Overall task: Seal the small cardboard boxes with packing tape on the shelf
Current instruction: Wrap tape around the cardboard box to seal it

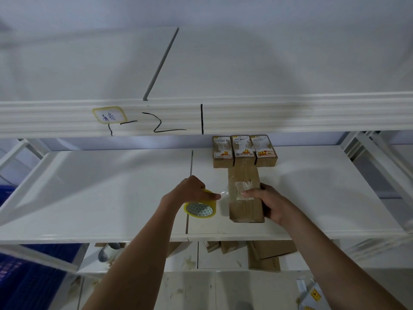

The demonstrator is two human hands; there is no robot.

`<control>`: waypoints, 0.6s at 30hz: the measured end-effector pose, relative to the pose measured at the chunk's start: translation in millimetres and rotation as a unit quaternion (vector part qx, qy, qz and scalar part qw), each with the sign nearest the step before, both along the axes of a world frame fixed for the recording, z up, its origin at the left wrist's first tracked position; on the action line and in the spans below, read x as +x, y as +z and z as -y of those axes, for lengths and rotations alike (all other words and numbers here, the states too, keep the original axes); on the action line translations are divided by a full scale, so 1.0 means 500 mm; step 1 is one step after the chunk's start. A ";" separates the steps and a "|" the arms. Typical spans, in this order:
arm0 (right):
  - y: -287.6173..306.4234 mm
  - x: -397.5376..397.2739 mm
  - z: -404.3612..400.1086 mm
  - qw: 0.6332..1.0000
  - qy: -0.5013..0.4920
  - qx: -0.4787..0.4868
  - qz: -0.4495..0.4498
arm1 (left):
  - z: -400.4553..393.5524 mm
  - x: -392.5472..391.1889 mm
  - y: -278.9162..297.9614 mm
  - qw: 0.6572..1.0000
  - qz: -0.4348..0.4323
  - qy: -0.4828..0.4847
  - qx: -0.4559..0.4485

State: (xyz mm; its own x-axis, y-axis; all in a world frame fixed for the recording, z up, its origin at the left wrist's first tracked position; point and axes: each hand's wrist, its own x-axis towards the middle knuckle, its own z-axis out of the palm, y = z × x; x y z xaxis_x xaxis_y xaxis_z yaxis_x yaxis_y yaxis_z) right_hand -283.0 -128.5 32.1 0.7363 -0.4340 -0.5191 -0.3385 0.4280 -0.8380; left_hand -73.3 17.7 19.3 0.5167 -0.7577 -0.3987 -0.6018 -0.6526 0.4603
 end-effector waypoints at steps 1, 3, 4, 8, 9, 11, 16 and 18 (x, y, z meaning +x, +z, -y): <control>-0.001 -0.001 -0.001 1.000 -0.001 0.005 0.005 | 0.003 -0.001 0.000 1.000 0.000 -0.001 -0.001; 0.000 -0.001 -0.006 1.000 0.001 0.015 0.014 | 0.006 -0.003 0.000 1.000 -0.004 -0.002 -0.004; -0.001 -0.001 -0.008 1.000 0.003 0.019 0.020 | 0.009 -0.004 0.000 1.000 -0.005 -0.003 -0.004; -0.008 0.001 -0.020 0.999 0.013 0.034 0.035 | 0.017 -0.011 0.002 0.999 -0.024 -0.009 -0.018; -0.011 0.001 -0.022 0.998 0.009 0.042 0.037 | 0.018 -0.011 0.002 0.999 -0.031 -0.010 -0.022; -0.015 0.000 -0.023 0.997 -0.001 0.065 0.043 | 0.019 -0.008 0.002 0.999 -0.041 -0.015 -0.029; -0.010 0.004 -0.022 0.995 -0.004 0.090 0.035 | 0.013 -0.004 0.003 0.998 -0.034 -0.021 -0.042; -0.014 0.008 -0.021 0.997 -0.006 0.082 0.012 | 0.011 -0.007 0.001 0.999 -0.006 -0.021 -0.031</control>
